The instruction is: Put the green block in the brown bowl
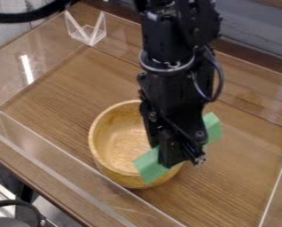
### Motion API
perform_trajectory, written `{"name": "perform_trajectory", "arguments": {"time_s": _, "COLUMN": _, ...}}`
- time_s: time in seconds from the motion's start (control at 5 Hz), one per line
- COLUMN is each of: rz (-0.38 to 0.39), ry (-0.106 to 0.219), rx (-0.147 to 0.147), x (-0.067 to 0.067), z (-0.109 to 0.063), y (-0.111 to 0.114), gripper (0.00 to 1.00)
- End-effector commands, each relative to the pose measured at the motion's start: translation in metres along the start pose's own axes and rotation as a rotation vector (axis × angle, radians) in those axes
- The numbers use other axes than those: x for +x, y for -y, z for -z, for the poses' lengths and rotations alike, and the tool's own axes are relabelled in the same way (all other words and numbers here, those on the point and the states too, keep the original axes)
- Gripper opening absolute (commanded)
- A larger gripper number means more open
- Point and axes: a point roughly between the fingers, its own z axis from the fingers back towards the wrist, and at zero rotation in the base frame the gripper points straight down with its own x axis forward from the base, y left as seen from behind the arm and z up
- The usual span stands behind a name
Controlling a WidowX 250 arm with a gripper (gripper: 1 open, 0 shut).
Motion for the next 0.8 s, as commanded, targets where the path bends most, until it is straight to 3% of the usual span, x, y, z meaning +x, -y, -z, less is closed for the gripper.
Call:
{"name": "perform_trajectory", "arguments": {"time_s": 0.0, "rz": -0.006, "ry": 0.064, "rx": 0.01, "x": 0.0088, "z": -0.0149, "y": -0.0031, "gripper": 0.0}}
{"name": "perform_trajectory", "arguments": {"time_s": 0.6, "rz": -0.024, "ry": 0.074, "rx": 0.006, "x": 0.0087, "z": -0.0152, "y": -0.0075, "gripper": 0.0}}
